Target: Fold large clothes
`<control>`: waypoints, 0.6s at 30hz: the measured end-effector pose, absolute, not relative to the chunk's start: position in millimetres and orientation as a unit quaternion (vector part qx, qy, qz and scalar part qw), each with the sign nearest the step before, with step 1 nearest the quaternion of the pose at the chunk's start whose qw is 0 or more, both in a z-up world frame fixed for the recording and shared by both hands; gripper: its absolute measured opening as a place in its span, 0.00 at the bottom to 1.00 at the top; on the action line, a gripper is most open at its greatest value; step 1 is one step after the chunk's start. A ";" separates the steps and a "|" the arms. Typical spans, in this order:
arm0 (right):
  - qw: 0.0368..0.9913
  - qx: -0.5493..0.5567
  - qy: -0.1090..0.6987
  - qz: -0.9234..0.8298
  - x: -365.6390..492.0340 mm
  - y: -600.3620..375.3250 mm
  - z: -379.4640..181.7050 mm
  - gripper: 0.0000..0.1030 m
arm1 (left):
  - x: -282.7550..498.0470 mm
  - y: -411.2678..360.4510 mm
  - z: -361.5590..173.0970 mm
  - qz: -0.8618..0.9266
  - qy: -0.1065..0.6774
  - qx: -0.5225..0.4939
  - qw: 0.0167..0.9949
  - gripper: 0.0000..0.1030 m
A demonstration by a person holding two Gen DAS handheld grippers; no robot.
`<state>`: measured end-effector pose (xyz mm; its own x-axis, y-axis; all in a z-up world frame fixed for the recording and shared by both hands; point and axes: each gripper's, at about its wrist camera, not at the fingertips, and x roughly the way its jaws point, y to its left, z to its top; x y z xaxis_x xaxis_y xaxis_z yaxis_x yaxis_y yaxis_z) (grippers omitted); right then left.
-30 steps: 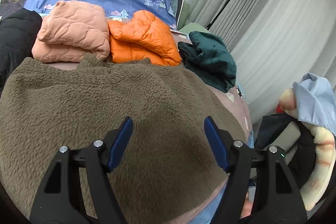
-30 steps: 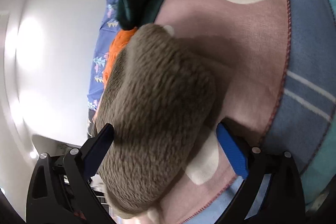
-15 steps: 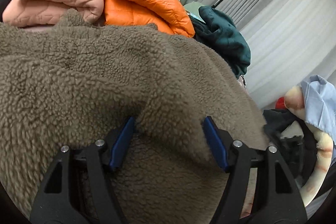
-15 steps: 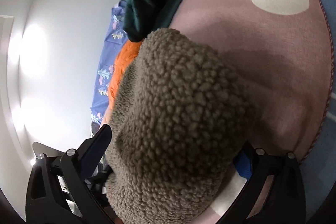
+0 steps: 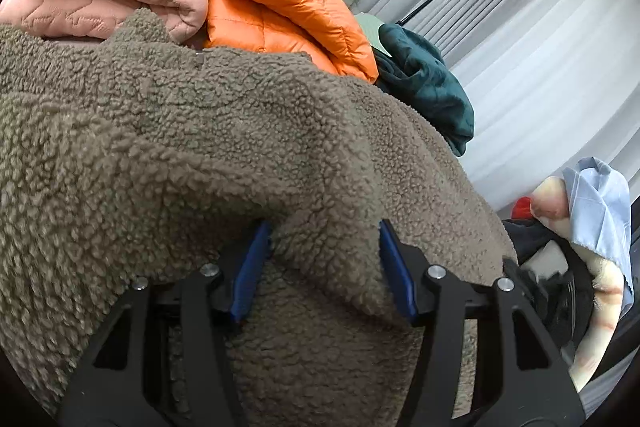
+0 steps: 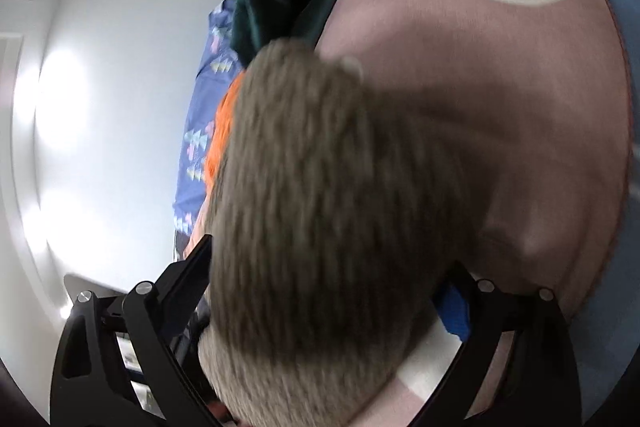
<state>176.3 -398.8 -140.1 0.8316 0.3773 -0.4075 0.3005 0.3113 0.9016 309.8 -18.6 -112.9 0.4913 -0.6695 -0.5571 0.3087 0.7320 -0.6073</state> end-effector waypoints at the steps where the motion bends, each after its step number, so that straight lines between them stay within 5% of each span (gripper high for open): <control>1: 0.757 0.585 0.291 0.025 179.2 -398.6 -138.8 0.95 | 309.5 -18.4 -113.0 -0.294 0.410 -0.220 0.835 0.56; 3: 0.773 0.558 0.300 0.023 183.5 -393.0 -132.7 0.83 | 309.6 -18.7 -113.0 -0.293 0.410 -0.218 0.836 0.56; 5: 0.804 0.516 0.295 0.012 179.1 -383.9 -117.8 0.56 | 311.0 -20.9 -113.2 -0.293 0.409 -0.217 0.836 0.55; 7: 0.834 0.471 0.288 0.005 173.4 -373.6 -101.0 0.48 | 309.7 -21.2 -112.9 -0.296 0.406 -0.218 0.837 0.54; 18: 0.954 0.211 0.208 0.039 139.0 -288.8 -8.7 0.42 | 287.6 7.5 -91.4 -0.353 0.413 -0.297 0.785 0.62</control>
<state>139.0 -288.8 -8.7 0.9108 0.1618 -0.3799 0.0132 0.9082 0.4184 287.6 7.5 -91.4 0.4106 -0.7996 -0.4382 0.3091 0.5742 -0.7581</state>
